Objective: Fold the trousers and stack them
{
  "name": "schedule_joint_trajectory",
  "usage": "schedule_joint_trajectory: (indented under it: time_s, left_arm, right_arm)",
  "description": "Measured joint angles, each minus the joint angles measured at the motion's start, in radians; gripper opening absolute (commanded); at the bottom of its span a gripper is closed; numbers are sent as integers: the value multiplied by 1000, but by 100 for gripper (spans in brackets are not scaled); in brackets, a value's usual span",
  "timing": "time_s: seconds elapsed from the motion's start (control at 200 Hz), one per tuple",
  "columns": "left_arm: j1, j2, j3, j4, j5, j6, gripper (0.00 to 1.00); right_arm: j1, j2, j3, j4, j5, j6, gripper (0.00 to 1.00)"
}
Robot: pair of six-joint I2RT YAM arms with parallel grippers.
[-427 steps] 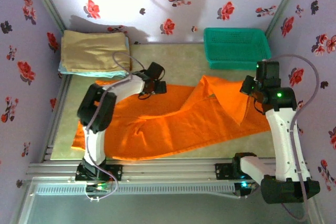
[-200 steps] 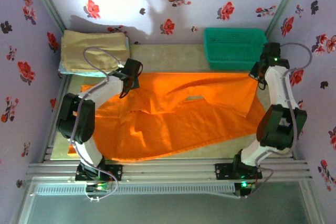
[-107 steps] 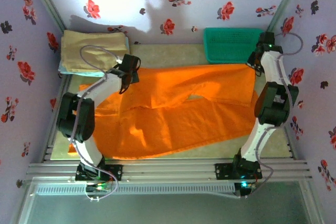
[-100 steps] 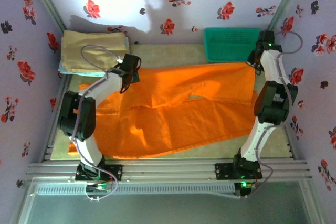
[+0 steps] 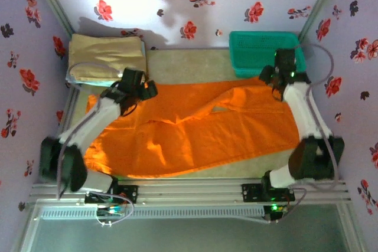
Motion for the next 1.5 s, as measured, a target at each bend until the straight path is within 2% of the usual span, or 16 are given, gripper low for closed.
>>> schedule_joint_trajectory:
  time_s: [0.09, 0.17, 0.215, 0.335, 0.465, 0.575, 0.72, 0.975, 1.18, 1.255, 1.335, 1.5]
  left_arm:
    - [-1, -166, -182, -26, 8, -96, 99]
    - [6, -259, -346, -56, 16, -180, 100]
    - [18, -293, -429, -77, 26, -224, 100]
    - [73, -338, -561, -85, 42, -304, 98]
    - [174, -320, -622, -8, 84, -351, 97]
    - [243, -269, -610, 39, 108, -361, 97]
    - [301, -145, -544, 113, 122, -342, 97]
    - [441, 38, -421, 222, 223, -295, 97]
    - [502, -8, -466, 281, 306, -278, 97]
    - [509, -78, -522, 286, 315, -273, 97]
    - [513, -174, -579, 253, 323, -267, 97]
    - [522, -335, -621, 137, 336, -255, 97]
  right_arm:
    - [85, -136, -199, 84, -66, 55, 35]
    - [129, -154, -351, 161, -129, 113, 10]
    - [142, -123, -431, 198, -159, 144, 0]
    - [147, -43, -587, 239, -198, 190, 0]
    - [139, -37, -642, 238, -188, 226, 0]
    - [84, -36, -660, 269, -199, 266, 0]
    - [11, -54, -713, 332, -281, 327, 0]
    - [-7, -193, -803, 265, -342, 393, 0]
    - [-18, -401, -840, 61, -346, 403, 0]
    - [-30, -444, -795, -24, -321, 386, 15]
    - [-74, -432, -699, -77, -291, 356, 36]
    - [-240, -253, -501, -32, -282, 306, 39]
